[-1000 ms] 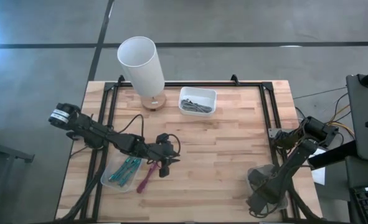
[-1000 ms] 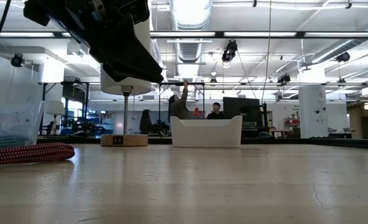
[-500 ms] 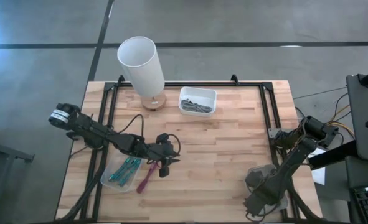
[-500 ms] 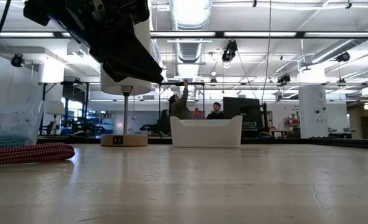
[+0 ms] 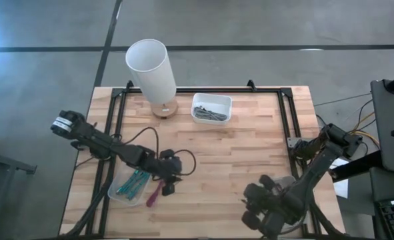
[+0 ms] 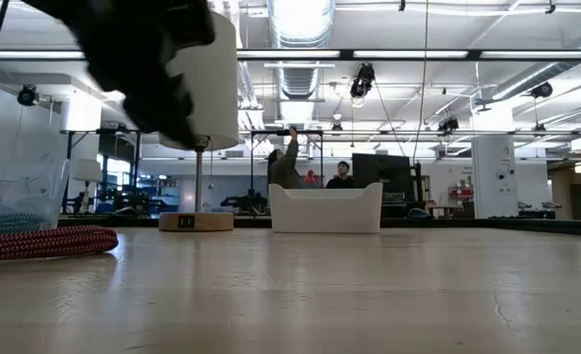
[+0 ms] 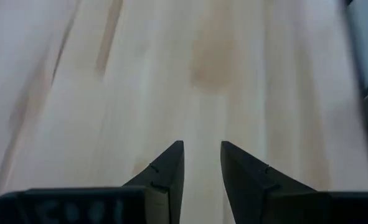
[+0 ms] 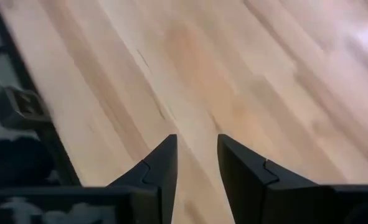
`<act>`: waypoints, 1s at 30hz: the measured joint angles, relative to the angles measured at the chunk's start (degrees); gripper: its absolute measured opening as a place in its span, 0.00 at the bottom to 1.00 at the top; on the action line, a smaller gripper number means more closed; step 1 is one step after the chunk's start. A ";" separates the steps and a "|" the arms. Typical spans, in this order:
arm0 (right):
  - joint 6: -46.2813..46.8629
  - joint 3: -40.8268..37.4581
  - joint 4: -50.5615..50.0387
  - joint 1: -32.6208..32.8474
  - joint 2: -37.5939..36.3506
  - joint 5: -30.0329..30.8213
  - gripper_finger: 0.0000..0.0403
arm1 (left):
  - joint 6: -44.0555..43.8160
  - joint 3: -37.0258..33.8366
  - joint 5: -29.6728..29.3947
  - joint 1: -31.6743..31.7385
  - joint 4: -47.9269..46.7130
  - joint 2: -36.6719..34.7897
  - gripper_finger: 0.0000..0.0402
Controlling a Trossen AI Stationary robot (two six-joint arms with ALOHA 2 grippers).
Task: Pick & Place USB Port
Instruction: Put the pink black charger cable into the grey bin
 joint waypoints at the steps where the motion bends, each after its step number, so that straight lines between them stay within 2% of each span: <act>1: -2.52 -0.37 2.22 -0.59 0.00 1.27 0.28 | -1.13 0.52 0.02 -0.43 -3.44 -0.02 0.26; 4: -9.43 -2.12 7.15 -3.06 0.00 2.09 0.28 | -4.30 1.66 0.02 -1.62 -11.67 -0.02 0.26; 8: -13.65 -4.84 13.03 -6.69 0.00 2.29 0.28 | -10.06 1.84 0.42 -2.93 -18.32 -0.04 0.26; 13: -19.09 -8.10 19.60 -10.69 0.00 2.26 0.28 | -15.95 0.73 0.65 -4.02 -20.08 -0.04 0.26; 22: -27.72 -9.64 24.78 -14.40 0.00 2.26 0.26 | -23.96 0.09 2.95 -3.99 -20.78 0.07 0.26; 30: -29.15 -11.91 25.87 -15.41 0.00 2.31 0.24 | -30.32 1.90 5.31 -4.38 -22.70 3.29 0.26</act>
